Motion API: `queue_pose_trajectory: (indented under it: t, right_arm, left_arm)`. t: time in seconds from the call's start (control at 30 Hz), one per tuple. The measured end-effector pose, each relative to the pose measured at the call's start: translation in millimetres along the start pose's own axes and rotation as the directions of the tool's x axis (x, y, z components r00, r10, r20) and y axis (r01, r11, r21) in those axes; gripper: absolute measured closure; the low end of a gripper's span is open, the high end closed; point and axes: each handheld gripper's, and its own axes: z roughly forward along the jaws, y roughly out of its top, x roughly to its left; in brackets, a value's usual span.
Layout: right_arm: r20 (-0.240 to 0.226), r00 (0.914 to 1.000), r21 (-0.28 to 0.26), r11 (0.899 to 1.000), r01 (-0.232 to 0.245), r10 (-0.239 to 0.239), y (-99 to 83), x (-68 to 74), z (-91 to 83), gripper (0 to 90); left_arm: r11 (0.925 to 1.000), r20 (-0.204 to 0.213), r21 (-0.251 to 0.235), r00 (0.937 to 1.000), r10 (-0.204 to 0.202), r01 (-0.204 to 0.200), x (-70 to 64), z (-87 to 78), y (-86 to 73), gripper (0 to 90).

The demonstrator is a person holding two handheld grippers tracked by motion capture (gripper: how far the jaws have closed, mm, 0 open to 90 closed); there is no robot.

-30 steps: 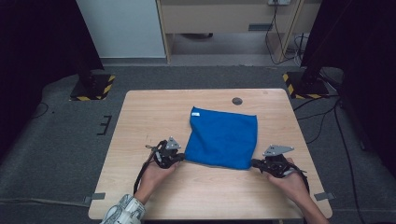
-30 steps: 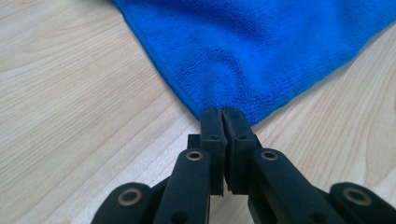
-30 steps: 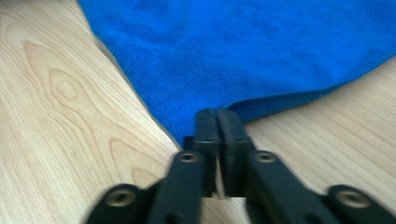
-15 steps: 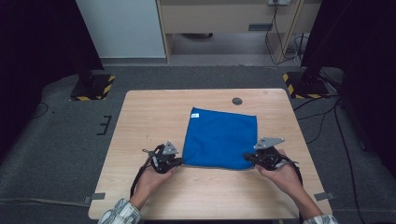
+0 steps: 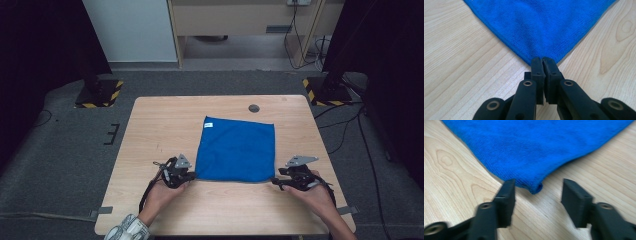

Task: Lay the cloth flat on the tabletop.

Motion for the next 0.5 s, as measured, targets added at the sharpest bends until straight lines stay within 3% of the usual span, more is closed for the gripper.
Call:
queue_pose_trajectory:
  t: [0.07, 0.1, 0.13, 0.17, 0.33, 0.47, 0.5]
  right_arm:
    - [-0.029, 0.9996, 0.005, 1.0, 0.004, -0.004, 5.7, 0.9, 5.6, 66.3]
    - [-0.029, 0.9996, 0.005, 1.0, 0.004, -0.004, 5.7, 0.9, 5.6, 66.3]
    - [-0.041, 0.9987, 0.021, 0.999, 0.033, -0.032, 13.6, 4.0, 10.3, 81.8]
    - [-0.046, 0.9979, 0.019, 0.999, 0.045, -0.044, 16.8, 4.9, 11.3, 87.1]
    - [-0.082, 0.9947, 0.012, 0.998, 0.064, -0.063, 40.5, 12.0, 17.3, 89.6]
    - [-0.119, 0.9907, 0.032, 0.997, 0.07, -0.065, 95.7, 23.2, 43.8, 89.6]
    - [-0.119, 0.9907, 0.032, 0.997, 0.07, -0.065, 95.7, 23.2, 43.8, 89.6]
  left_arm:
    - [1.0, 0.002, -0.003, 1.0, 0.002, -0.002, 0.0, -1.5, 0.3, 87.3]
    - [1.0, 0.002, -0.003, 1.0, 0.002, -0.002, 0.0, -1.5, 0.3, 87.2]
    - [1.0, 0.0, -0.008, 1.0, 0.002, -0.002, 0.4, -2.3, 0.7, 87.3]
    - [1.0, -0.001, -0.008, 1.0, 0.0, 0.0, 0.6, -2.4, 0.7, 87.3]
    - [1.0, -0.001, -0.007, 1.0, -0.006, 0.006, 1.5, -1.3, 0.4, 87.2]
    - [0.9999, -0.004, -0.009, 1.0, -0.006, 0.006, 1.0, -1.6, 1.3, 87.0]
    - [0.9999, -0.004, -0.009, 1.0, -0.006, 0.006, 1.0, -1.6, 1.3, 86.9]
